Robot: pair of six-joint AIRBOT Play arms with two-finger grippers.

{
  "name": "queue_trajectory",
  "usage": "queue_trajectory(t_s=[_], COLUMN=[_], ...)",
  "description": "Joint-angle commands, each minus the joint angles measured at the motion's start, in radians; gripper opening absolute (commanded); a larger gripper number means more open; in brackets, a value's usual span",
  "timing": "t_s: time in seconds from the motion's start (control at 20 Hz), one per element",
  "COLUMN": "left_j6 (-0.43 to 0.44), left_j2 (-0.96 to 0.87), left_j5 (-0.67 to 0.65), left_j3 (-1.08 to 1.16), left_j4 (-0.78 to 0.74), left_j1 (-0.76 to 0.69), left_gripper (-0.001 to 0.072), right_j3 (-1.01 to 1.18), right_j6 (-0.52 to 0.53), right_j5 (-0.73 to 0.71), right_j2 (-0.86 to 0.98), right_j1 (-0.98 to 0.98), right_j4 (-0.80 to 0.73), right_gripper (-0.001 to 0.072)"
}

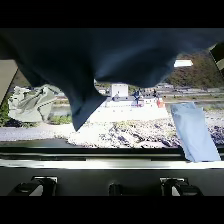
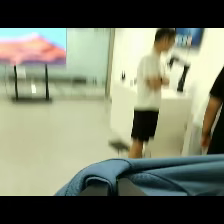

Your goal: Fold the shirts.

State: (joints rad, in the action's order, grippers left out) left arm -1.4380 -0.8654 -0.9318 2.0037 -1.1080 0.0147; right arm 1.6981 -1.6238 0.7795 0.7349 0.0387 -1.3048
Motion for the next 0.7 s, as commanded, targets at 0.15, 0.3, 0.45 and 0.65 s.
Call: queue_trajectory(t_s=[0.15, 0.3, 0.45, 0.65], left_j6=[-0.029, -0.028, 0.019, 0.028], left_j2=[0.010, -0.064, -0.192, -0.444], left_j5=[0.003, -0.095, -0.105, -0.067], left_j3=[0.022, -0.076, -0.232, -0.420], left_j4=[-0.058, -0.116, -0.116, -0.104], left_j1=[0.002, 0.002, 0.000, 0.000], left_gripper=[0.0029, 0.0029, 0.0029, 0.0029], right_j3=[0.031, 0.031, 0.002, -0.063], right_j6=[-0.128, -0.122, -0.065, -0.058], right_j5=[0.172, 0.444, 0.623, 0.509], right_j2=[-0.019, 0.124, 0.352, 0.701], right_j1=[0.000, 0.000, -0.001, 0.000], right_j4=[-0.053, -0.081, -0.085, -0.079], right_gripper=[0.0040, 0.0040, 0.0040, 0.0040])
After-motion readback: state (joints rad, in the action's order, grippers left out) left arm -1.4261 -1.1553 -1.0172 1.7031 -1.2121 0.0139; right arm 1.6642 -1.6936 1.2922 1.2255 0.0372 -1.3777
